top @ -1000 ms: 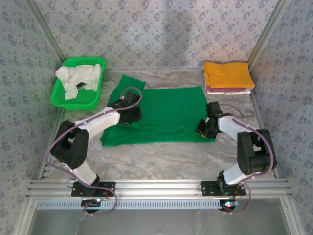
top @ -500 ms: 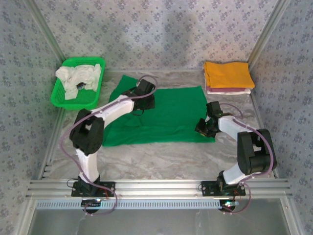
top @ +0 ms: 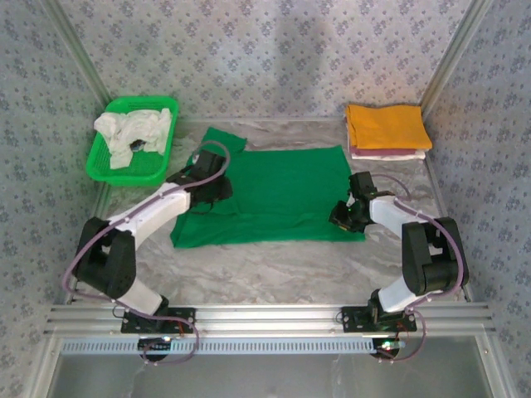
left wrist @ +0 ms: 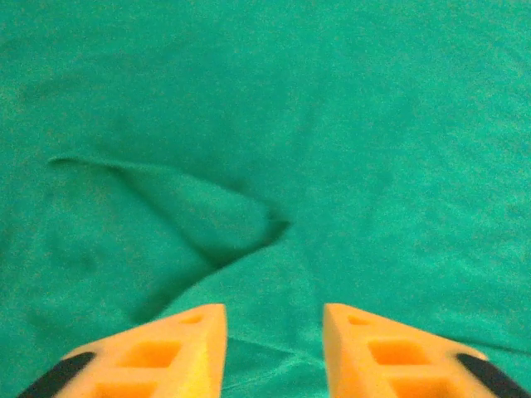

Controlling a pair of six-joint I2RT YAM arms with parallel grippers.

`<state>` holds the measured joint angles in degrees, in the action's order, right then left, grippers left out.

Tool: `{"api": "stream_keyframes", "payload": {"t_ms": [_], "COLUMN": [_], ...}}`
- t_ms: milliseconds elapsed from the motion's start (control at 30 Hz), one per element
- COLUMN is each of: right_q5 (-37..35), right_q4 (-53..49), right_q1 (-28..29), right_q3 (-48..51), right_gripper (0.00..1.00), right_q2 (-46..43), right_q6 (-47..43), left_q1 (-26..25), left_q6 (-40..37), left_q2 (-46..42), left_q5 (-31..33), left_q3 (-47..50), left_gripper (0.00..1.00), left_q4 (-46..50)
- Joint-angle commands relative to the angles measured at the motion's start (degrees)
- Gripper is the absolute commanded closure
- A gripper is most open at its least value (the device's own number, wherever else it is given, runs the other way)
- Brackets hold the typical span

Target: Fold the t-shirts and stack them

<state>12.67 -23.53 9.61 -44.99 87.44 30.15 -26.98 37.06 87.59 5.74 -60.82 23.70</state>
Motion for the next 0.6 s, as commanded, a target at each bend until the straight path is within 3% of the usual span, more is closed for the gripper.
{"api": "stream_keyframes", "payload": {"t_ms": [0,267,367,433,500,567], "right_q5": [-0.4,-1.0,-1.0,-1.1,-1.3,-1.5], "right_q4": [-0.6,0.1,0.3,0.3,0.1,0.1], "right_q1": [0.9,1.6,1.7,1.7,1.7,1.7], "right_q3": [-0.8,-1.0,-0.8,-0.6,-0.6,-0.4], "right_gripper": [0.63,0.62,0.62,0.62,0.62,0.62], "right_q2": [0.8,2.8,3.0,3.0,3.0,2.9], "right_q6": [-1.8,-1.4,-1.2,-1.1,-1.1,-1.2], "left_q1": [2.6,3.3,3.9,4.5,4.5,4.2], "left_q6": [0.7,-1.5,-2.0,-2.3,-2.5,-2.9], "left_q2": [1.1,10.3,12.9,14.0,14.1,13.7], "left_q5": [-3.8,-6.8,-6.4,-6.5,-6.6,-6.4], "left_q3": [2.5,-2.5,-3.3,-3.6,-4.1,-4.7], "left_gripper": [0.60,0.51,0.53,0.63,0.86,0.91], "left_q4": [-2.9,-5.3,-5.6,-5.8,-5.7,-5.4]}}
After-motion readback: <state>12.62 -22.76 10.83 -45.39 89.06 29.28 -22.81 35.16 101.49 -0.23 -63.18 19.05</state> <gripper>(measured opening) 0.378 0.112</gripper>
